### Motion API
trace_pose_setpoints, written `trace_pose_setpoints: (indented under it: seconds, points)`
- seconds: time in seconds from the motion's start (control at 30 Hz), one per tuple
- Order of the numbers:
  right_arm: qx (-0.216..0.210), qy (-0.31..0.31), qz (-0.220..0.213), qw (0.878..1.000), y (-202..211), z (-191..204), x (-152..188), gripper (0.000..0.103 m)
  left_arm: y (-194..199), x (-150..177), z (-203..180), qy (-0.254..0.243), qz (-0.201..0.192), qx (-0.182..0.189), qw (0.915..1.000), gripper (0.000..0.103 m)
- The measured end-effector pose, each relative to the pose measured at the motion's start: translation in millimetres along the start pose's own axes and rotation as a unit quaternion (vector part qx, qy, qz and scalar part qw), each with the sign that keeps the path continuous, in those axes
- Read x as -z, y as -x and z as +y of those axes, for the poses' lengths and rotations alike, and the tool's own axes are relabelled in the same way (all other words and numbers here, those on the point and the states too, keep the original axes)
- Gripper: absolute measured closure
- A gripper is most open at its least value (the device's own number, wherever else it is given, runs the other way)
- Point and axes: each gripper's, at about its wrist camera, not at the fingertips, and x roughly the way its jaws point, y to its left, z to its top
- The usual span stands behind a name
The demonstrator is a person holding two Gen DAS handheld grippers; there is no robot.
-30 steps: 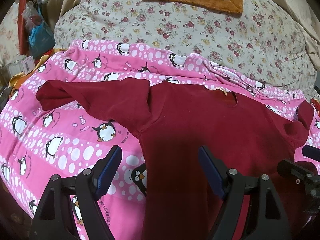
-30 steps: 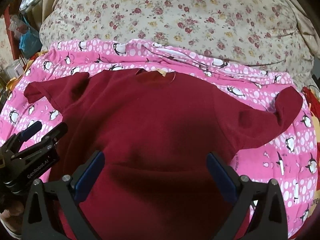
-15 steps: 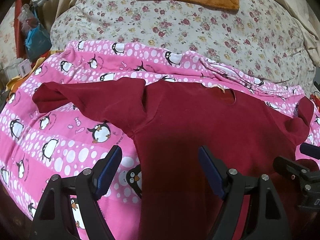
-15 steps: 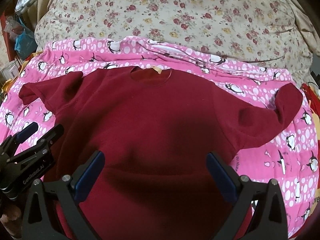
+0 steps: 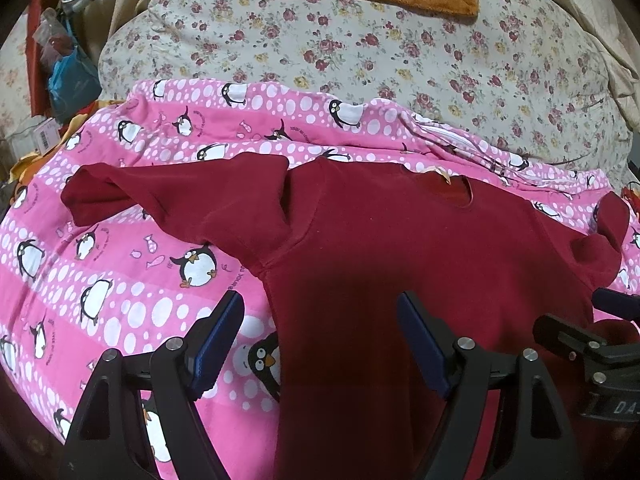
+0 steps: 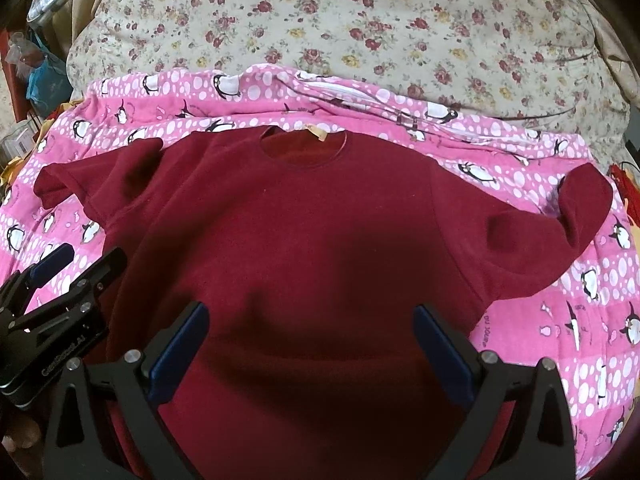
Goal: Fold small clothes
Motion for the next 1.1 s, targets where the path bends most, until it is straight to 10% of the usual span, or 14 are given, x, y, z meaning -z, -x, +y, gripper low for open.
trace_pose_setpoints:
  seconds: [1.1]
  points:
    - [0.001, 0.005, 0.012, 1.0, -9.0, 8.0, -0.5, 0.0, -0.7, -3.7, 9.1, 0.013, -0.001, 0.002, 0.9999, 0.042]
